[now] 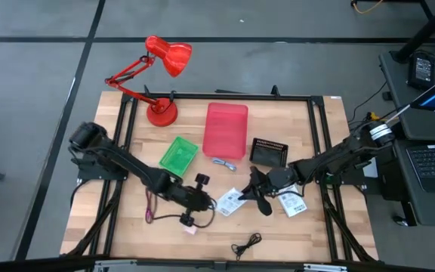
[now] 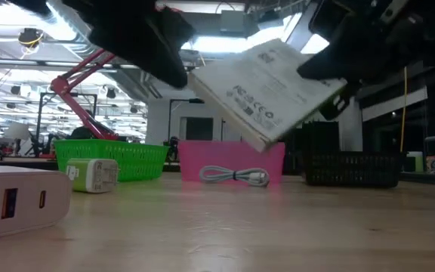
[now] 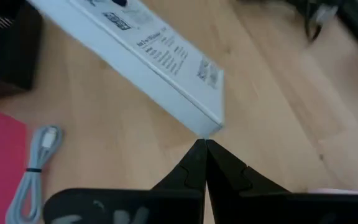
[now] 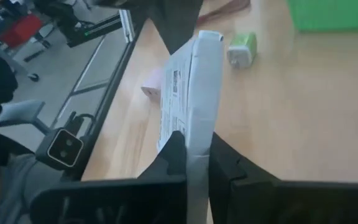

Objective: Pick and place items into bin
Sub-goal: Put the left card reader box into the pink bin

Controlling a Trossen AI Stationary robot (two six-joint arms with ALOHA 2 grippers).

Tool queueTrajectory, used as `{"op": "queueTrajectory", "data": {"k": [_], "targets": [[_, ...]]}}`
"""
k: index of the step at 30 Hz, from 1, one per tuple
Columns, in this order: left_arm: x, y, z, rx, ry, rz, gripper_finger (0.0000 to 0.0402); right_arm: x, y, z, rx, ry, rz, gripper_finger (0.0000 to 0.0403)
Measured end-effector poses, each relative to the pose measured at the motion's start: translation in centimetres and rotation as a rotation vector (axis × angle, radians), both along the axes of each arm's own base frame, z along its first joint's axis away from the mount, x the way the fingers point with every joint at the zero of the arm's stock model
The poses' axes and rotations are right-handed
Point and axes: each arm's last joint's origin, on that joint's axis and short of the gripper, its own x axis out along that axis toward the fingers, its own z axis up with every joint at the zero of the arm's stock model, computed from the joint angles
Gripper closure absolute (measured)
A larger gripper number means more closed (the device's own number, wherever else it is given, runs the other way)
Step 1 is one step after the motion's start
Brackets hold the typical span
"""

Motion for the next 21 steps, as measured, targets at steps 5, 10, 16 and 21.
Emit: {"op": "queueTrajectory", "data": {"k": [5,10,16,21], "targets": [[-2.8,1.9,0.6,-0.049,-0.147,0.032,0.04,-0.3,-0.2,1.2,-0.05,-0.062,-0.003,0.0391],[-5.8,4.1,0.6,-0.099,-0.284,0.071,0.04,-0.2,-0.9,1.8,-0.135,-0.104,-0.055,0.0391],[-8.4,6.6,0.0,-0.151,-0.424,0.124,0.04,0.3,-2.4,2.4,-0.202,-0.163,-0.137,0.0391],[-9.7,8.1,0.0,-0.154,-0.479,0.158,0.04,0.8,-4.0,3.1,-0.262,-0.236,-0.239,0.0391]]}}
